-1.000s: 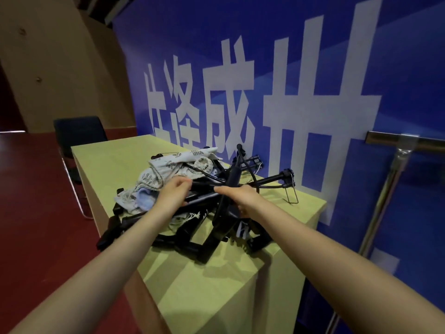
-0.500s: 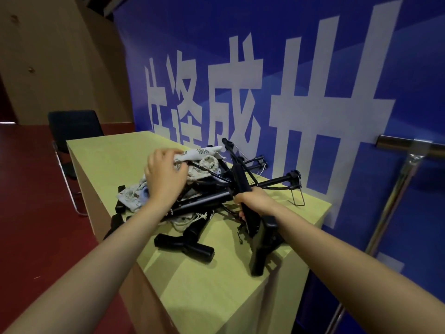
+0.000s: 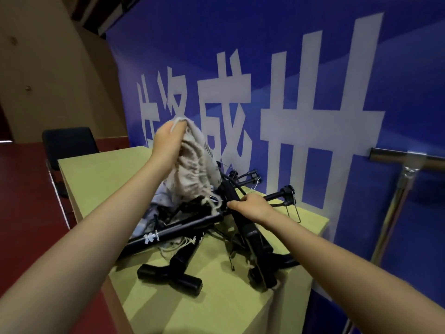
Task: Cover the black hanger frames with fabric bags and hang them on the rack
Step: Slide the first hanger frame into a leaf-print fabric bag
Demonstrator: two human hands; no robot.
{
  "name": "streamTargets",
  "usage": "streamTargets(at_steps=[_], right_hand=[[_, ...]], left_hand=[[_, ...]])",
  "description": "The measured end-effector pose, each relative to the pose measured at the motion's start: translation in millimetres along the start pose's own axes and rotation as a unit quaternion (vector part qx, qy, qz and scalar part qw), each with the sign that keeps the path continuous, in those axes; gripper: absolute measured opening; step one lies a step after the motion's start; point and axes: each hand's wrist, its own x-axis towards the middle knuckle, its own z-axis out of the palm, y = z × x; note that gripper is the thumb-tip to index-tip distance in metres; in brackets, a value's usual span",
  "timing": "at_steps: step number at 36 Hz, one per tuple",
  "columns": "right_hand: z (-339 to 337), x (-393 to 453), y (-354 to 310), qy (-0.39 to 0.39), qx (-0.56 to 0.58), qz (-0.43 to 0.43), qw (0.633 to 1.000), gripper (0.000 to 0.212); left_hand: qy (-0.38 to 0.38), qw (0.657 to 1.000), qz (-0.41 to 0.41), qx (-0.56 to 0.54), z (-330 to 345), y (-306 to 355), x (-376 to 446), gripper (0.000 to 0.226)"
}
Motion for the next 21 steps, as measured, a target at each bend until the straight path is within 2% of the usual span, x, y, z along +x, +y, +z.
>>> streamTargets(at_steps=[2,4,7,9,12,14,17,19,21], right_hand=[[-4.9,3.2,-0.2,0.023,-0.050,-0.025,0.998,0.042],[-10.5,8.0,2.5,0.056,-0.054,-0.064,0.995,0.046],[-24.2,21.3,5.5,0.080,0.100,-0.088,0.988,0.046],[-35.0,27.5,2.7,0.095,0.153,-0.095,0.979,0.053],[-46.6,36.4,-1.0,0.067,0.171,-0.132,0.974,0.076],[-48.6,36.3,-5.2,0.032,0.186,-0.159,0.969,0.080],[-47.3,37.1,-15.4,-0.024,0.219,-0.199,0.955,0.071],[-44.2,36.7,-25.0,-0.043,0.228,-0.221,0.947,0.054],[-41.5,36.4,-32.4,-0.017,0.214,-0.241,0.946,0.038]], left_hand=[[-0.026,0.997,0.014,-0.066,8.6,15.9,3.9,0.009],[-0.062,0.993,0.007,-0.104,17.3,23.7,4.3,0.006],[-0.092,0.989,-0.015,-0.115,29.1,29.3,2.9,0.010],[-0.087,0.987,-0.019,-0.134,32.3,30.4,3.8,0.015],[-0.068,0.974,-0.043,-0.212,29.9,39.2,6.9,0.020],[-0.056,0.959,-0.070,-0.268,26.4,48.4,8.7,0.030],[-0.041,0.947,-0.087,-0.306,20.0,67.8,10.0,0.053],[-0.039,0.947,-0.082,-0.308,14.8,78.6,11.3,0.056],[-0.041,0.949,-0.074,-0.305,10.0,84.8,10.7,0.051]])
